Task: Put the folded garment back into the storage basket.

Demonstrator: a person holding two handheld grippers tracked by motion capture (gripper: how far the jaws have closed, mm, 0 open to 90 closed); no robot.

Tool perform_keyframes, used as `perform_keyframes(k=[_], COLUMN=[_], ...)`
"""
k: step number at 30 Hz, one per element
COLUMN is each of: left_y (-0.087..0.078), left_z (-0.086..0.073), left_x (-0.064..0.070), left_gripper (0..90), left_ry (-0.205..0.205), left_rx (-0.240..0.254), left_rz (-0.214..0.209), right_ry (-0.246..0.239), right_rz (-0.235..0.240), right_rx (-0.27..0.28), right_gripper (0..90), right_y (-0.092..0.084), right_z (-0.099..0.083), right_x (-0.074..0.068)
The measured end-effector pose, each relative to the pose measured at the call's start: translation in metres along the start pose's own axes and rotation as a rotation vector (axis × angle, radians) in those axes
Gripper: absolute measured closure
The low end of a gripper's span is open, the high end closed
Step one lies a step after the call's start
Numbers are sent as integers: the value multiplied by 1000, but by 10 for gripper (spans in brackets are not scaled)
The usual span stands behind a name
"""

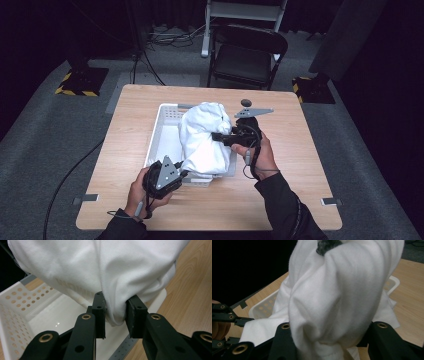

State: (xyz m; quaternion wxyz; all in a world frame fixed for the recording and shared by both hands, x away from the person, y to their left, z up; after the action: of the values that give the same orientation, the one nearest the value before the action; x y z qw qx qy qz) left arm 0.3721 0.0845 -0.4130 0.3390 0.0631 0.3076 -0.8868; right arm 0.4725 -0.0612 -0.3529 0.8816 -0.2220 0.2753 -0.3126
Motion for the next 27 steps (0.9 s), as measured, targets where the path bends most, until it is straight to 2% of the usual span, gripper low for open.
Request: perform_keyframes(k=[9,27], left_y=[-10,-23], left_z=[-3,-27], left_x=[-11,-29], left_gripper=[715,719], left_ry=[-14,-64], left_rx=[6,-21], left_rz=[27,78], right_ry=[-25,-62], right_rz=[2,13], right_rx=[-2,-38], right_gripper=[572,572], right_y=[6,39], right_z=[11,19], right_x=[-12,-30])
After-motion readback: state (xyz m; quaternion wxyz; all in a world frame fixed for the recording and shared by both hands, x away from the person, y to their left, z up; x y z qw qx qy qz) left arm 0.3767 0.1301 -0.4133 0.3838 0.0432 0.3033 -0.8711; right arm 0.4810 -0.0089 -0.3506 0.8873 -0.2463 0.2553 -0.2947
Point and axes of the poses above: each handheld gripper's, and its own axes: y roughly forward along the jaws, z roughly out of its top, x roughly to its right, the point moved 9 cm from there along y, roughly forward along the jaws, and after that the axes turned 9 degrees about y, right-handed, at the moved point
